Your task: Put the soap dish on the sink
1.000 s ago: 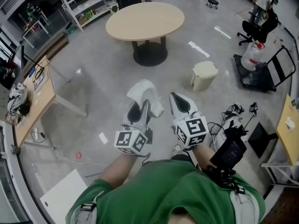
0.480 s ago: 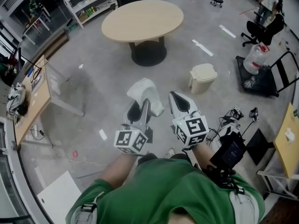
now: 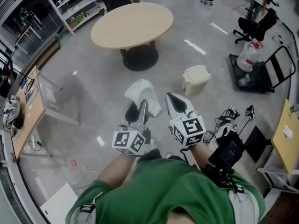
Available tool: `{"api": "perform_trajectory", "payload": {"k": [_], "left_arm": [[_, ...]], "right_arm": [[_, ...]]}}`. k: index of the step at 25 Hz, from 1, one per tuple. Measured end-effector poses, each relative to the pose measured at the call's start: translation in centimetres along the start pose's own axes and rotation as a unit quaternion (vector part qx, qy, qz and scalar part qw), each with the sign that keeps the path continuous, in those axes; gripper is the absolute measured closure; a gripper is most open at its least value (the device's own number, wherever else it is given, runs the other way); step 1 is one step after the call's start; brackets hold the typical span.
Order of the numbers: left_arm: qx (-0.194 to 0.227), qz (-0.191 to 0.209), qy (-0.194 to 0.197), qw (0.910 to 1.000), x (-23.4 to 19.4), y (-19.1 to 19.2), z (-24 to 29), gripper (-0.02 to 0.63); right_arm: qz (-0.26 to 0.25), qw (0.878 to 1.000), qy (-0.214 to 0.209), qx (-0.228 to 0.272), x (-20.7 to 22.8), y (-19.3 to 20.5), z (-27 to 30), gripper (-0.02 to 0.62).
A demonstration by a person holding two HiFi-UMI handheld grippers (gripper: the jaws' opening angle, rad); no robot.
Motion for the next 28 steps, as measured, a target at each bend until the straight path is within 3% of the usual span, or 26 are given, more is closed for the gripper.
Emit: {"api": "perform_trajectory", "payload": {"k": [10, 20, 28], "left_arm": [[0.009, -0.018, 0.034, 0.9992, -5.3, -1.1, 6.9, 0.462], [0.003, -0.025, 0.05, 0.9984, -11.0, -1.6, 11.1, 0.462], [0.009, -0.031, 0.057, 0.9978, -11.9, -1.6, 13.6, 0.462]], "right_arm": [[-0.028, 0.999, 0.028, 0.001, 1.7, -1.9, 7.4, 0.594], [-0.024, 0.998, 0.054, 0.0, 1.6, -1.6, 13.2, 0.594], [-0.027, 0.998, 0.058, 0.004, 3.0, -2.1, 15.6, 0.594]]}}
Point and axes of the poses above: the fingertips, and each gripper's own axes: z forward along the fingers, x to its right, y out of its underside, the point moved 6 cm from there along -z, backward along the fingers, and after that the axes turned 3 degrees about x, right-handed, at the moved point
